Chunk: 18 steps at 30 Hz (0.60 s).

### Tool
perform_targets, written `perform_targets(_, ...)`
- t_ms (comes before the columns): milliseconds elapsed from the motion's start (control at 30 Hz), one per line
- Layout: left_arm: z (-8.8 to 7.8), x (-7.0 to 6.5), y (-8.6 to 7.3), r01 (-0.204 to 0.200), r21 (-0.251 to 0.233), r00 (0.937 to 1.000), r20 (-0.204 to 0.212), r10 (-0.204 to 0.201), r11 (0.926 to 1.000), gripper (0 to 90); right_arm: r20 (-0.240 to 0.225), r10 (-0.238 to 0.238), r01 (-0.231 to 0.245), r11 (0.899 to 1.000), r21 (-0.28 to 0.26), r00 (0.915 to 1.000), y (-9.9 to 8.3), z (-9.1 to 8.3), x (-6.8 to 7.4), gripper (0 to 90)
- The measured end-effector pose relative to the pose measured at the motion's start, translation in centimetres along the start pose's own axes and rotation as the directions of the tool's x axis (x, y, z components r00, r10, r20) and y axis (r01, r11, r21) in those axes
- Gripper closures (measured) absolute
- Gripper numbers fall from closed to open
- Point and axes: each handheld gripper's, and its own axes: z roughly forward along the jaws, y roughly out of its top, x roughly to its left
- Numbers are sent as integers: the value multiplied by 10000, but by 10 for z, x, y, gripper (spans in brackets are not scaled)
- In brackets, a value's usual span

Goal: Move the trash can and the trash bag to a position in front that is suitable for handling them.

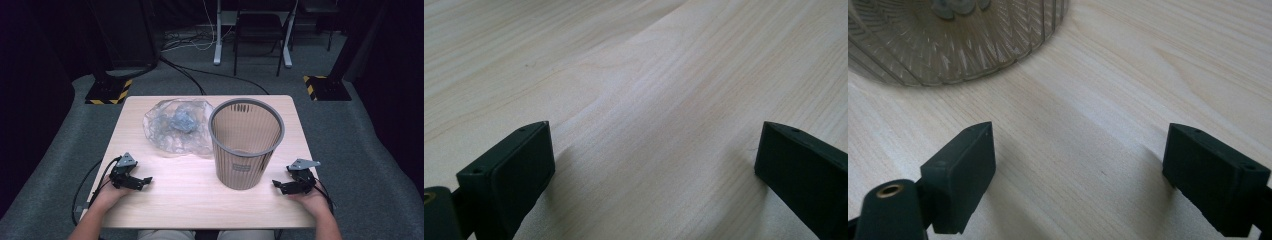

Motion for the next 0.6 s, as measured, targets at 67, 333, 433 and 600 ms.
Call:
perform_targets(67, 0, -1, 0, 65, -26, 10000, -38, -65, 10000, 24, -23, -13, 13, 10000, -2, 10000, 0, 0, 0, 132)
perform_targets(333, -11, -7, 3, 443, 117, 9981, 427, -448, 9989, 275, 201, 238, -241, 9996, 133, 9995, 2, -2, 2, 211)
perform_targets(433, -14, -10, 5, 448, 148, 9968, 660, -457, 9989, 296, 237, 339, -345, 9991, 249, 9991, 5, -3, 3, 251)
perform_targets(600, -20, -15, 19, 374, -440, 9958, 849, -335, 9983, 317, 316, 458, -467, 9984, 304, 9985, 5, -4, 6, 271)
